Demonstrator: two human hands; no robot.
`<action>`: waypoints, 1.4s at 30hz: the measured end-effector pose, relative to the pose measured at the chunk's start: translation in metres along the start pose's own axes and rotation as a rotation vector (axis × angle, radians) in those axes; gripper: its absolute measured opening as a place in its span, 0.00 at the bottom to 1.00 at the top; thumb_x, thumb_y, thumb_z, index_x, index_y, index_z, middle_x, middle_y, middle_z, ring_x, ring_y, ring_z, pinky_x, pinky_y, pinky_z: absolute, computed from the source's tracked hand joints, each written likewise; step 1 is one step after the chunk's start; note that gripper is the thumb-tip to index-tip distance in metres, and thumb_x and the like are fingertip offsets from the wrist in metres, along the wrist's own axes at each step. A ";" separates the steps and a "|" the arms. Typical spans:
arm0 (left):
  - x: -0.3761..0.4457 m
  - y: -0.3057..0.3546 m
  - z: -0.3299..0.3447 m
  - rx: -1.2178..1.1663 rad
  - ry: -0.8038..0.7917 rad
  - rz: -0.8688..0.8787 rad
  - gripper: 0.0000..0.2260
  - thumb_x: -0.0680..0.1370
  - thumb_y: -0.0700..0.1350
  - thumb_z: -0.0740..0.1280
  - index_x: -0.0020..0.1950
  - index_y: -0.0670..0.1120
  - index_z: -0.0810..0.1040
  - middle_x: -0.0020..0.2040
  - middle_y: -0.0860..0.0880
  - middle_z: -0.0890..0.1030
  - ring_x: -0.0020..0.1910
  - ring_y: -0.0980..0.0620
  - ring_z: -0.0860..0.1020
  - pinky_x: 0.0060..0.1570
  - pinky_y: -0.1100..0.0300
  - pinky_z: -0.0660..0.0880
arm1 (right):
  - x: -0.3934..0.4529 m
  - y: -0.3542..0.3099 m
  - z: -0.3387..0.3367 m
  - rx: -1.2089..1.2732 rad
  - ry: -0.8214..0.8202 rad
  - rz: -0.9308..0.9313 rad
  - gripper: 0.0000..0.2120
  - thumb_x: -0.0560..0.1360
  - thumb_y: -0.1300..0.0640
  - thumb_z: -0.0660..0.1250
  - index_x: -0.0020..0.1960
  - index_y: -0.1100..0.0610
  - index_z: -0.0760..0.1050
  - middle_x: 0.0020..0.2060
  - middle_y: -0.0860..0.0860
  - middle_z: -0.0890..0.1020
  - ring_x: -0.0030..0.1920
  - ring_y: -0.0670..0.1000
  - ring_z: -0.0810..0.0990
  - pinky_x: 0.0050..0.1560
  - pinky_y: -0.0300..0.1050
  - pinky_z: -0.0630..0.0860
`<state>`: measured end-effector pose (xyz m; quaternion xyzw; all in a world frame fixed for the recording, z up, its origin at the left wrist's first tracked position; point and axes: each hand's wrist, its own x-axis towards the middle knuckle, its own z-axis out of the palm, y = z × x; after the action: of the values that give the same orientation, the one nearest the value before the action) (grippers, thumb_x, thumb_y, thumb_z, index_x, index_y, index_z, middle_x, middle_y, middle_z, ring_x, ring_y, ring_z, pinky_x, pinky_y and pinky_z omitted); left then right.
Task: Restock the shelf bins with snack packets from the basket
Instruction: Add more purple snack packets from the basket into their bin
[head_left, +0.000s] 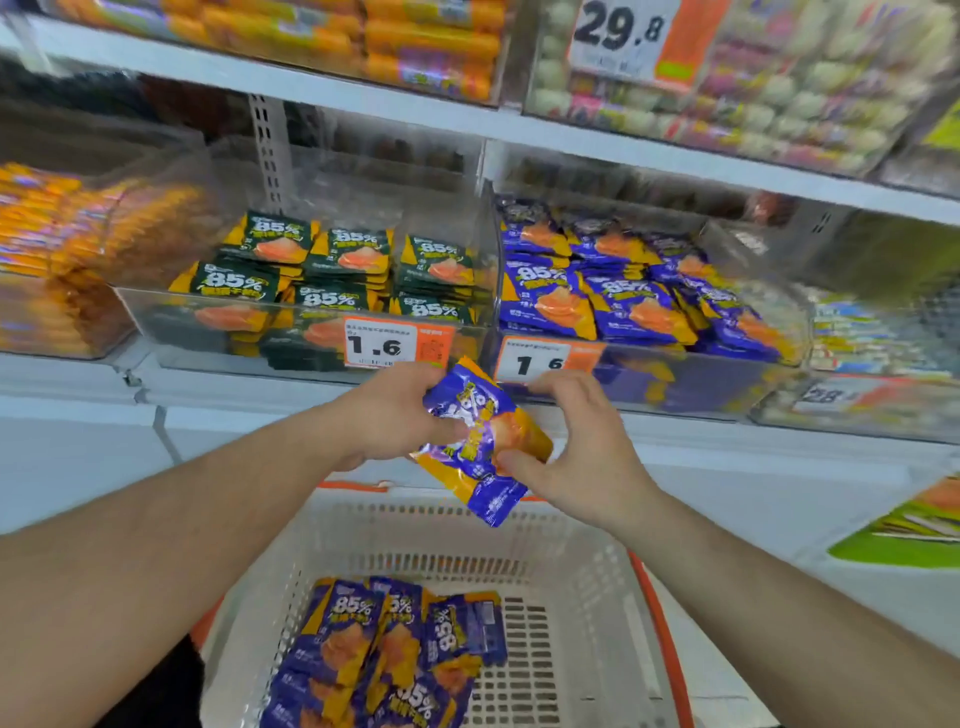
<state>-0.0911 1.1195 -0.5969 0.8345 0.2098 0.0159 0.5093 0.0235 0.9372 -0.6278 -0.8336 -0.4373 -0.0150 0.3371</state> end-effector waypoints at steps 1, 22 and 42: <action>-0.001 0.006 0.001 -0.017 -0.008 0.007 0.08 0.74 0.38 0.73 0.52 0.42 0.80 0.46 0.41 0.85 0.41 0.47 0.82 0.44 0.48 0.79 | -0.001 -0.001 -0.003 -0.037 0.003 -0.090 0.34 0.61 0.38 0.73 0.62 0.51 0.72 0.65 0.51 0.72 0.67 0.50 0.70 0.62 0.46 0.68; 0.099 0.094 0.030 0.611 0.763 0.465 0.20 0.73 0.55 0.63 0.59 0.44 0.78 0.62 0.44 0.76 0.61 0.42 0.73 0.58 0.46 0.69 | 0.110 0.058 -0.109 -0.209 0.483 0.154 0.33 0.62 0.39 0.66 0.62 0.55 0.74 0.54 0.54 0.77 0.57 0.57 0.74 0.59 0.52 0.71; 0.128 0.093 0.036 0.807 0.687 0.297 0.27 0.78 0.61 0.59 0.69 0.43 0.70 0.69 0.43 0.73 0.69 0.44 0.69 0.66 0.49 0.69 | 0.234 0.139 -0.127 -0.666 0.129 0.535 0.34 0.73 0.31 0.59 0.67 0.56 0.74 0.65 0.58 0.76 0.67 0.61 0.72 0.67 0.56 0.67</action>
<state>0.0654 1.0989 -0.5584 0.9310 0.2332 0.2775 0.0433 0.3049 0.9784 -0.5311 -0.9783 -0.1550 -0.1192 0.0685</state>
